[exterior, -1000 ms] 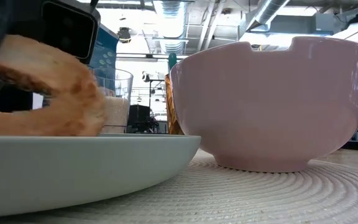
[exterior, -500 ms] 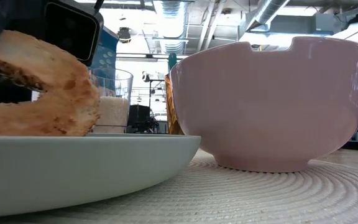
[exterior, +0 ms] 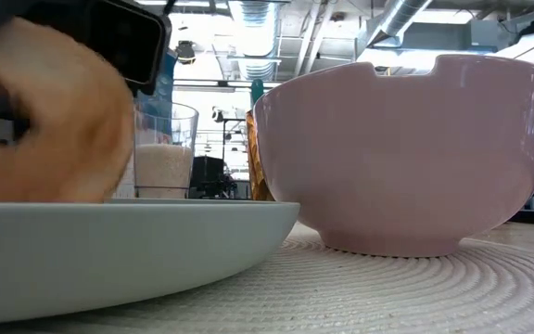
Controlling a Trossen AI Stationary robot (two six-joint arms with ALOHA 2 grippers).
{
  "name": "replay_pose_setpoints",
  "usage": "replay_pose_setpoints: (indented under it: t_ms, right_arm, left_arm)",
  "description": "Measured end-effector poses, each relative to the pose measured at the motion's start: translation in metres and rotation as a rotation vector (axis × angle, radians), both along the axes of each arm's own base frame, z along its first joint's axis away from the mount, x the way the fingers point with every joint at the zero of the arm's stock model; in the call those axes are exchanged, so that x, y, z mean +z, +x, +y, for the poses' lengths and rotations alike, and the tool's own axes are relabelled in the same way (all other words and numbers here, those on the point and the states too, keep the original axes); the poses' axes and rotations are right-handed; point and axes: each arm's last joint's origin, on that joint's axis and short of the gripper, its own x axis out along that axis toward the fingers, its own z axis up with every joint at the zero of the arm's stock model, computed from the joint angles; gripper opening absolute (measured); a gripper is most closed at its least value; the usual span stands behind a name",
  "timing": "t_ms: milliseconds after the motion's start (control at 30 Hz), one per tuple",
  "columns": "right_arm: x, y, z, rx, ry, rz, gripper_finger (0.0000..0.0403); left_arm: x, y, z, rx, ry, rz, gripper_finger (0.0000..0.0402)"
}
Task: Arrange a breakfast setting
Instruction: Put the toasted bread on the blue plate
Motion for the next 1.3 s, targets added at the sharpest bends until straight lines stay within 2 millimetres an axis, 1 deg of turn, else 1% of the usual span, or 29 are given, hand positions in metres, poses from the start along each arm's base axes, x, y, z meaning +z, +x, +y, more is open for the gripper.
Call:
replay_pose_setpoints:
  t_ms: [100,167,400,700,900,1000,1100,1200,1300]
  right_arm:
    - [0.0,0.0,0.0,0.0,0.0,0.0,0.0192]
    - [0.0,0.0,0.001,0.005,0.0,0.0,0.0192]
    - [0.0,-0.002,0.008,0.027,0.0,0.0,0.0192]
    - [0.0,-0.003,0.009,0.033,0.001,0.0,0.0192]
    - [0.0,-0.003,0.009,0.038,0.001,0.0,0.0192]
    - [0.004,-0.008,0.009,0.093,0.013,-0.012,0.0192]
    - [0.014,-0.018,0.005,0.144,0.043,-0.043,0.0192]
    - [0.022,-0.03,0.001,0.155,0.039,-0.078,0.0192]
    - [0.026,-0.04,-0.001,0.158,0.008,-0.069,0.0192]
  left_arm:
    - [-0.001,0.002,0.005,0.005,0.026,-0.006,0.0134]
    - [-0.001,0.003,0.006,0.01,0.026,-0.006,0.0141]
    - [-0.006,0.0,0.009,-0.015,0.07,0.023,0.0142]
    - [-0.011,0.003,0.026,-0.003,0.136,0.052,0.0142]
    - [-0.011,0.003,0.027,-0.015,0.148,0.042,0.0142]
    - [-0.01,0.003,0.028,-0.015,0.144,0.04,0.0142]
    - [-0.006,0.004,0.031,-0.007,0.137,0.026,0.0142]
    - [0.0,0.005,0.035,0.011,0.134,0.005,0.0142]
    - [0.003,0.007,0.04,0.028,0.132,0.0,0.0142]
